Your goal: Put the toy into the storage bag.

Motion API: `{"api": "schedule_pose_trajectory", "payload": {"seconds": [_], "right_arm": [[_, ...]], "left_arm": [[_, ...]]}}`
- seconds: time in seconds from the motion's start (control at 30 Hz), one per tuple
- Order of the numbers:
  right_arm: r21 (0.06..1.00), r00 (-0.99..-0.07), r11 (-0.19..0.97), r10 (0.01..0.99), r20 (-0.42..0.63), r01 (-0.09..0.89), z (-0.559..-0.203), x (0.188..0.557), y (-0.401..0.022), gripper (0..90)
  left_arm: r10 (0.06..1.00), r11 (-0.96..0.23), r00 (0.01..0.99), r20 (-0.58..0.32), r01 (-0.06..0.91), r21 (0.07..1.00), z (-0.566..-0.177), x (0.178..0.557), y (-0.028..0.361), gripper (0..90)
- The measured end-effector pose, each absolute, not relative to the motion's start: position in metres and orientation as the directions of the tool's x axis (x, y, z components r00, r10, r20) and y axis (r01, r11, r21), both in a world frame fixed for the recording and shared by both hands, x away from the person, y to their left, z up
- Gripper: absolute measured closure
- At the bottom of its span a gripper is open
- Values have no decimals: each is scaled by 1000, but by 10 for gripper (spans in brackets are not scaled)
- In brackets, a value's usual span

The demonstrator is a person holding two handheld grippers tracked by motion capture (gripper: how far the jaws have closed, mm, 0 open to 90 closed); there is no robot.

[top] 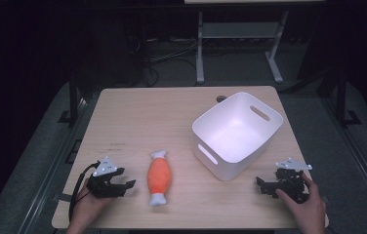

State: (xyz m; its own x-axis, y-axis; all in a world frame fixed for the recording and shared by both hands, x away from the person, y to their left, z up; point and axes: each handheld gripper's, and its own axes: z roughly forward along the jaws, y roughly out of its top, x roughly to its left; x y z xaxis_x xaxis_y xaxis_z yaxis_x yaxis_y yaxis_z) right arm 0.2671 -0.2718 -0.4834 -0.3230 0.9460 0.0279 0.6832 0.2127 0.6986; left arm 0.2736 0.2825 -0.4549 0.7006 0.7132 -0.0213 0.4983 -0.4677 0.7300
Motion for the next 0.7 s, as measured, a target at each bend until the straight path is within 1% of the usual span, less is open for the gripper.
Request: {"api": "schedule_pose_trajectory", "payload": {"seconds": [0.1, 0.23, 0.4, 0.7], "right_arm": [[699, -323, 213, 946, 28, 683, -483, 267, -272, 0], [699, -323, 213, 946, 28, 683, -483, 267, -272, 0], [699, -323, 213, 946, 28, 683, -483, 267, -272, 0], [699, -323, 213, 946, 28, 683, -483, 267, -272, 0]], "left_arm": [[706, -465, 708, -34, 499, 732, -450, 275, 282, 459], [696, -459, 716, -53, 500, 734, -442, 277, 282, 622], [692, -451, 719, -57, 493, 744, -432, 283, 278, 889], [690, -468, 722, -41, 489, 736, -421, 298, 267, 897]]}}
